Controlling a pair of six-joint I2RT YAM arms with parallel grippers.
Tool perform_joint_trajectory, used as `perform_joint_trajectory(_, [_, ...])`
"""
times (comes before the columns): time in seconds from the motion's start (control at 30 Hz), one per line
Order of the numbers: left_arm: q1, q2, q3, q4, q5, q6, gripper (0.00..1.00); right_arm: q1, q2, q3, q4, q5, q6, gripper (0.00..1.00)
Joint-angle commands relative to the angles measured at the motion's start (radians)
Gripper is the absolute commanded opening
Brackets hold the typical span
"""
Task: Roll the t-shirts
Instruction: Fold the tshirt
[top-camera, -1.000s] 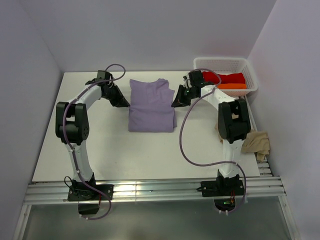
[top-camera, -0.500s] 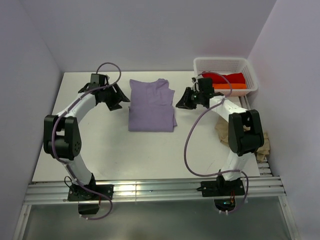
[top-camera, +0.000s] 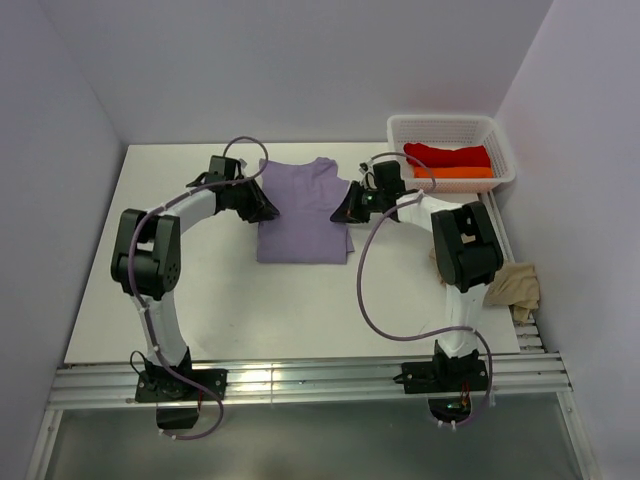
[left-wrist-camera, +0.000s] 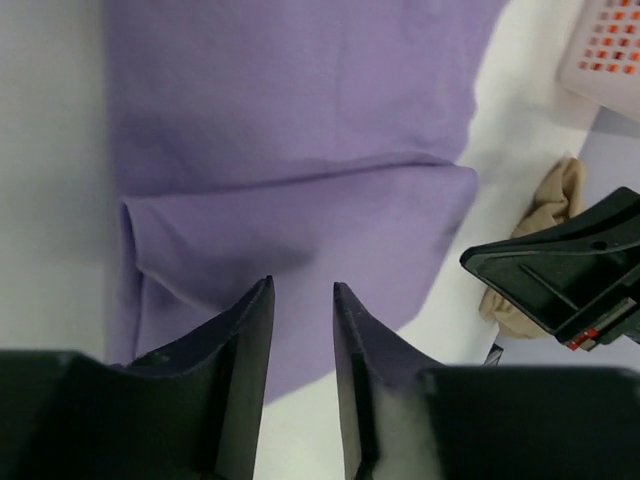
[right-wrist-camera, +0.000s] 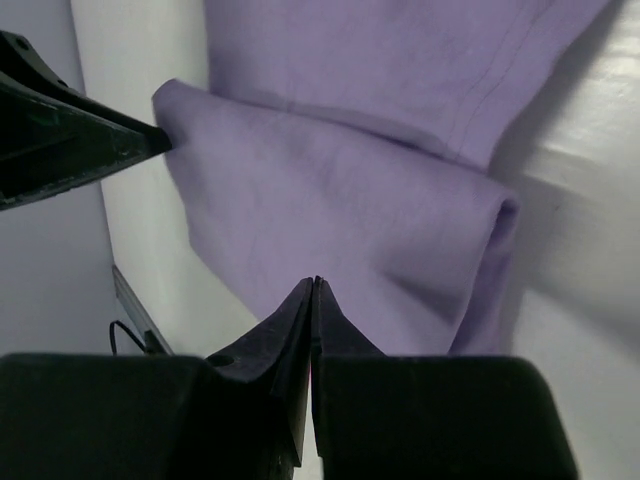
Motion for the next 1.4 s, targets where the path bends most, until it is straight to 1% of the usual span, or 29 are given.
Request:
perform_joint_trajectory(0.0, [0.004,0.069,0.059,0.032,-0.013,-0.01,0.33,0.0,0.064,0.076,0.021,0.029,0.027,0.06])
perform_joint_trajectory(0.07, [0.004,0.098,0.068,0.031,-0.053,-0.013,0.31,0.0,0.09,0.106,-0.023,0.063,0.034,0.05])
perform_joint_trajectory(0.1, [0.004,0.106,0.068,0.032,-0.064,-0.013,0.3,0.002,0.116,0.118,-0.062,0.093,0.033,0.01])
perform_joint_trajectory(0.13, [0.004,0.112,0.063,0.032,-0.074,-0.015,0.28,0.004,0.129,0.128,-0.082,0.106,0.03,0.0])
perform_joint_trajectory(0.23, [-0.003,0.134,0.06,-0.009,-0.136,-0.012,0.26,0.005,0.15,0.139,-0.136,0.158,0.013,0.0])
perform_joint_trajectory(0.3, [-0.009,0.138,0.046,-0.025,-0.163,-0.007,0.24,0.013,0.138,0.102,-0.136,0.178,0.004,0.0])
perform_joint_trajectory(0.47, [-0.03,0.099,-0.044,-0.014,-0.192,-0.012,0.23,0.023,0.089,-0.022,-0.113,0.212,-0.01,0.0])
perform_joint_trajectory(0.6, [-0.078,0.045,-0.13,0.009,-0.214,-0.022,0.23,0.045,0.003,-0.13,-0.081,0.235,-0.018,0.0])
perform_joint_trajectory(0.63, [-0.09,0.031,-0.174,0.017,-0.222,-0.033,0.22,0.051,-0.015,-0.156,-0.074,0.244,-0.019,0.0])
perform_joint_trajectory(0.73, [-0.13,-0.047,-0.265,0.055,-0.235,-0.067,0.22,0.073,-0.089,-0.28,-0.036,0.261,-0.01,0.0])
perform_joint_trajectory(0.8, [-0.156,-0.079,-0.302,0.067,-0.246,-0.079,0.23,0.076,-0.153,-0.329,-0.002,0.278,-0.003,0.0])
perform_joint_trajectory(0.9, [-0.162,-0.144,-0.345,0.069,-0.262,-0.087,0.27,0.074,-0.222,-0.365,-0.008,0.311,-0.016,0.0])
perform_joint_trajectory(1.0, [-0.162,-0.22,-0.36,0.041,-0.295,-0.078,0.37,0.074,-0.294,-0.386,-0.001,0.327,-0.032,0.03])
perform_joint_trajectory(1.03, [-0.162,-0.269,-0.365,0.038,-0.304,-0.075,0.44,0.074,-0.317,-0.41,0.005,0.331,-0.033,0.04])
perform_joint_trajectory(1.07, [-0.162,-0.297,-0.374,0.035,-0.312,-0.073,0.47,0.074,-0.369,-0.427,0.01,0.331,-0.039,0.06])
perform_joint_trajectory(1.1, [-0.161,-0.325,-0.397,0.04,-0.318,-0.07,0.51,0.074,-0.397,-0.446,0.045,0.33,-0.044,0.09])
perform_joint_trajectory(1.17, [-0.162,-0.415,-0.426,0.054,-0.326,-0.062,0.57,0.076,-0.484,-0.501,0.065,0.335,-0.052,0.12])
perform_joint_trajectory(1.2, [-0.162,-0.447,-0.463,0.063,-0.334,-0.059,0.6,0.074,-0.513,-0.518,0.07,0.341,-0.056,0.15])
perform_joint_trajectory(1.23, [-0.162,-0.51,-0.483,0.07,-0.337,-0.056,0.66,0.074,-0.543,-0.55,0.07,0.351,-0.059,0.18])
perform_joint_trajectory(1.27, [-0.162,-0.541,-0.504,0.08,-0.338,-0.053,0.68,0.074,-0.595,-0.565,0.065,0.354,-0.059,0.26])
perform_joint_trajectory(1.33, [-0.162,-0.616,-0.564,0.09,-0.332,-0.048,0.71,0.074,-0.641,-0.613,0.062,0.356,-0.056,0.35])
perform_joint_trajectory(1.37, [-0.162,-0.633,-0.582,0.097,-0.325,-0.05,0.71,0.074,-0.675,-0.63,0.062,0.342,-0.053,0.44])
